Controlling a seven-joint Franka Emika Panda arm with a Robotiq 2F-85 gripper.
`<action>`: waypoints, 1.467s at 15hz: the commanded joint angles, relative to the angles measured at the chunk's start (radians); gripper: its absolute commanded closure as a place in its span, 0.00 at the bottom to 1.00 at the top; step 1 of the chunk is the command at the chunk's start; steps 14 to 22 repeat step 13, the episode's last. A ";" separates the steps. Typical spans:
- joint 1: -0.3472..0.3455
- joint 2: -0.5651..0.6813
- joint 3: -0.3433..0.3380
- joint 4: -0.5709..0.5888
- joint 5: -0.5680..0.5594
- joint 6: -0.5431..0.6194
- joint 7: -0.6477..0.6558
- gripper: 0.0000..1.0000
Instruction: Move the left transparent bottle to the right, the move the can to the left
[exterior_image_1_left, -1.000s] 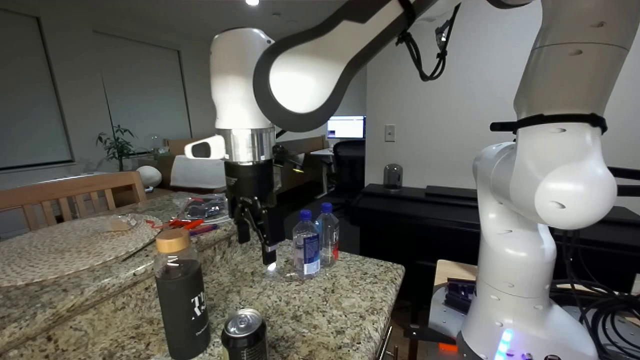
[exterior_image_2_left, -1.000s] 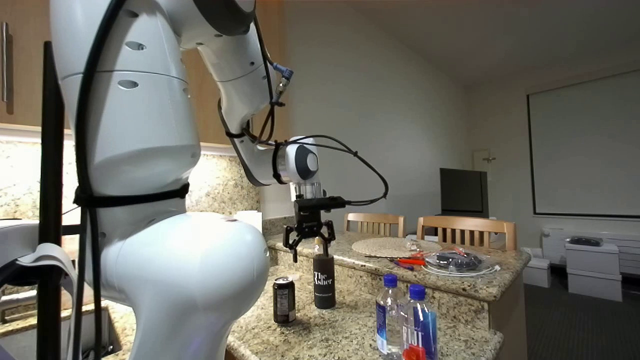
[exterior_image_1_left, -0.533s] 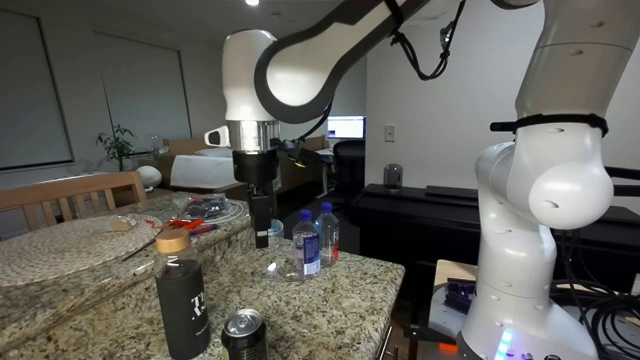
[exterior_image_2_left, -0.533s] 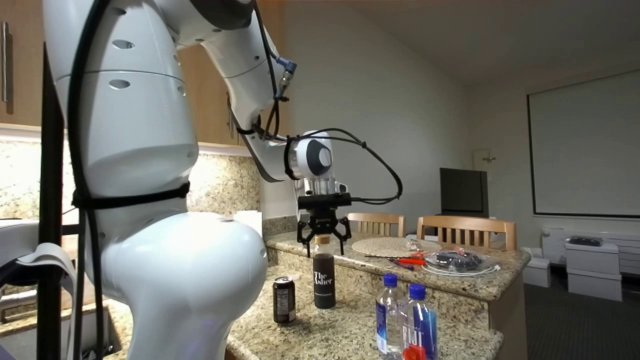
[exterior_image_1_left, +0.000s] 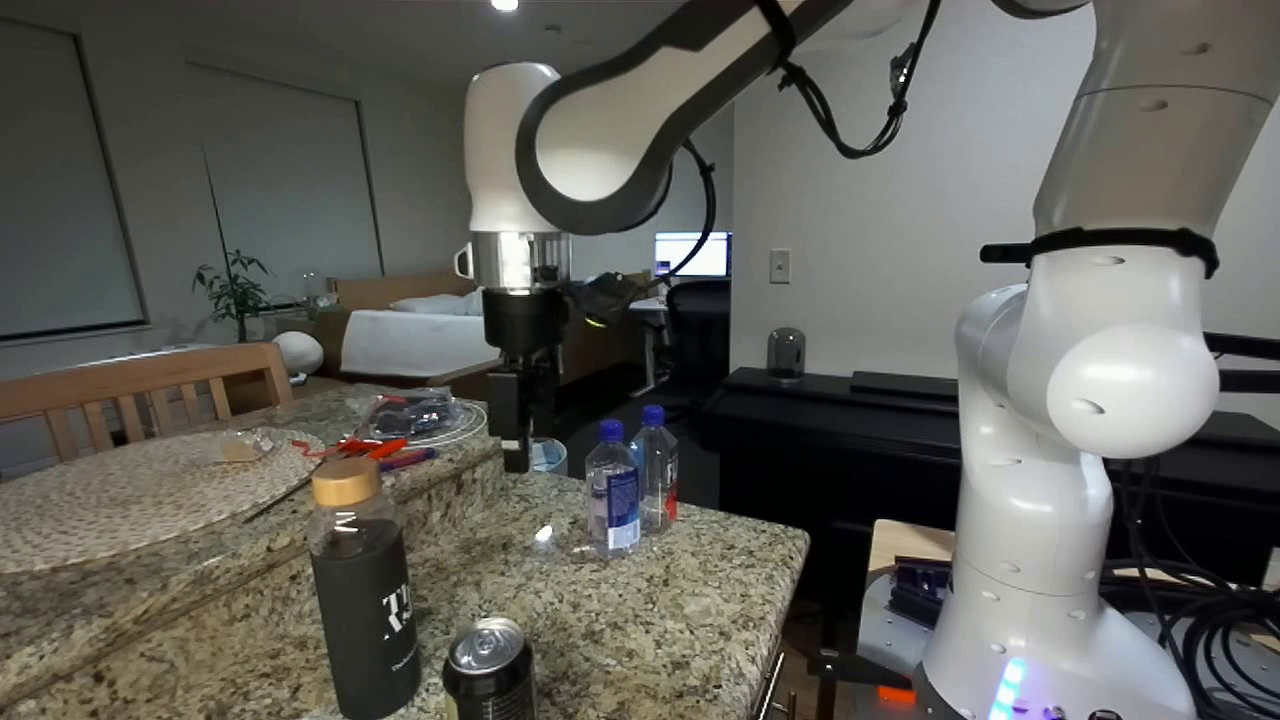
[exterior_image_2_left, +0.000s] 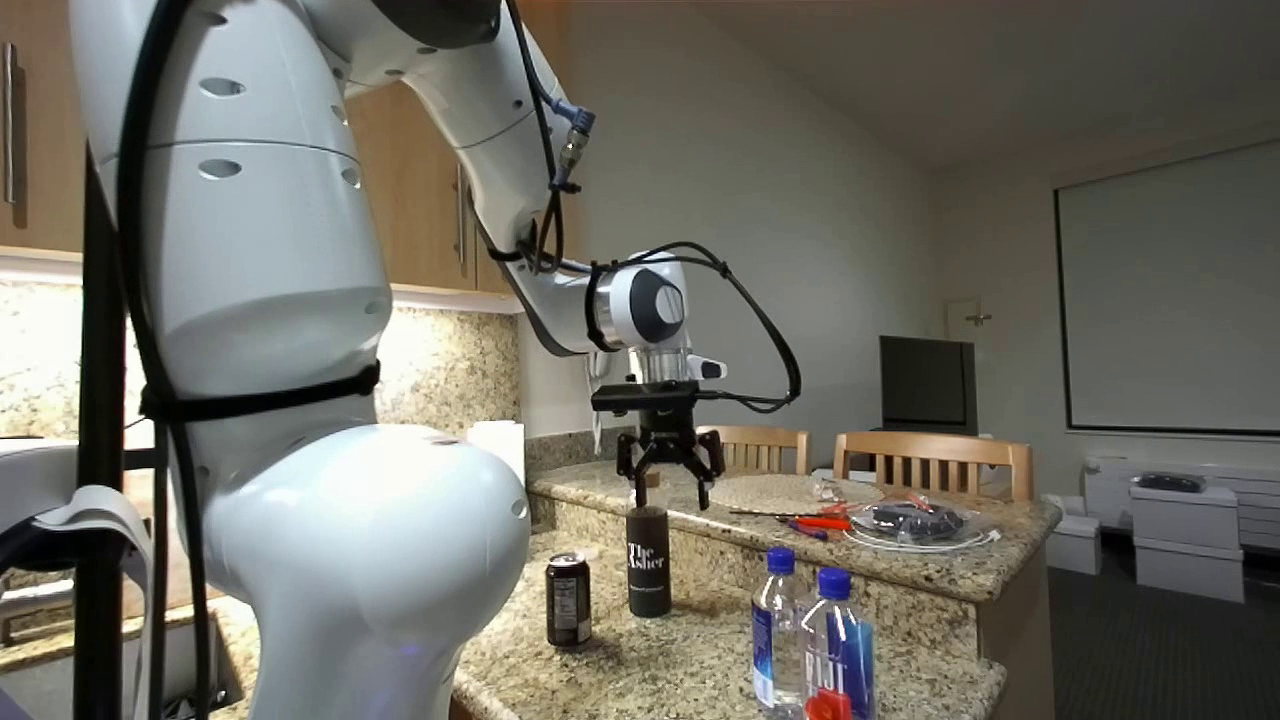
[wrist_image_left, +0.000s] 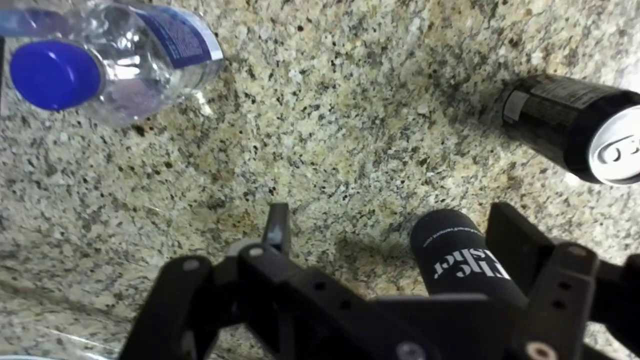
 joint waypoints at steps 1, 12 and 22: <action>-0.035 -0.064 0.002 0.006 0.029 -0.079 0.143 0.00; -0.072 -0.088 0.010 0.034 0.024 -0.130 0.336 0.00; -0.072 -0.088 0.010 0.034 0.024 -0.130 0.336 0.00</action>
